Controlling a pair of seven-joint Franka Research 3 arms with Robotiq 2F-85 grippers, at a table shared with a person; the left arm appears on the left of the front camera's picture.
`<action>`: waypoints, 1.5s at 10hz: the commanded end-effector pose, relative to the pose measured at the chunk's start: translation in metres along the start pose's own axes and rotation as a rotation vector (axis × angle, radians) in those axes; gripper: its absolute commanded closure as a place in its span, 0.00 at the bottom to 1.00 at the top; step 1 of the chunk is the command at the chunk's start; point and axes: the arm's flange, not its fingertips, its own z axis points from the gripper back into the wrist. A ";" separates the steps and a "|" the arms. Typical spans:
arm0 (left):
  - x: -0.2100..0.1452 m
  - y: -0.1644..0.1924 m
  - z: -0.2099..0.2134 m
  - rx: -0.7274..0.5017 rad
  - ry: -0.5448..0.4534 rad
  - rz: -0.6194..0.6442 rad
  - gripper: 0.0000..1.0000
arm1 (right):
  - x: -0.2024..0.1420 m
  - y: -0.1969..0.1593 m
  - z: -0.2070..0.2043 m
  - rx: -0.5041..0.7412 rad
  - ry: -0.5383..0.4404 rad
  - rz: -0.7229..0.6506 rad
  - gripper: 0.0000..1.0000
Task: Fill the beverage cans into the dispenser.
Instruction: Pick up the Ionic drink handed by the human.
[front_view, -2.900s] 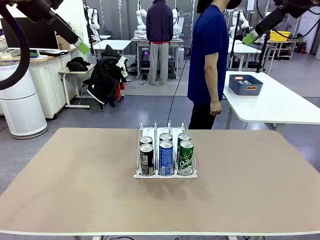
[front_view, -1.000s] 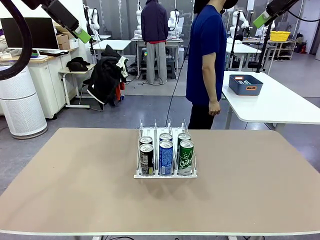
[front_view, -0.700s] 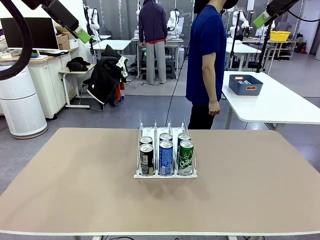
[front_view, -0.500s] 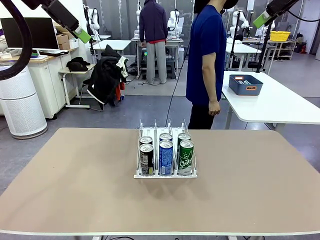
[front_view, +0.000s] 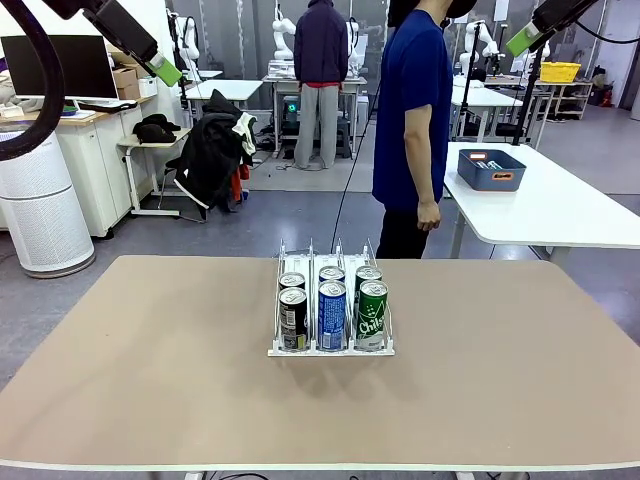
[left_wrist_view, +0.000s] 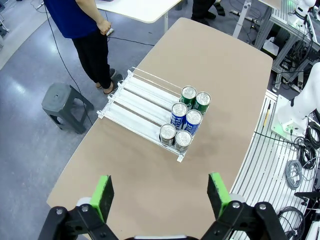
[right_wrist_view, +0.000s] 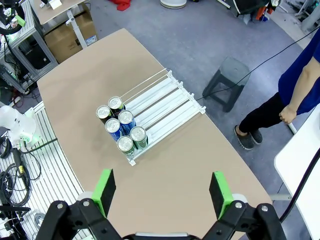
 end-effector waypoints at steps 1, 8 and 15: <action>-0.001 0.000 -0.001 0.001 0.001 0.000 0.00 | 0.000 0.002 0.001 0.003 -0.005 -0.002 0.00; -0.001 0.000 -0.001 0.001 0.001 0.000 0.00 | 0.000 0.002 0.001 0.003 -0.005 -0.002 0.00; -0.001 0.000 -0.001 0.001 0.001 0.000 0.00 | 0.000 0.002 0.001 0.003 -0.005 -0.002 0.00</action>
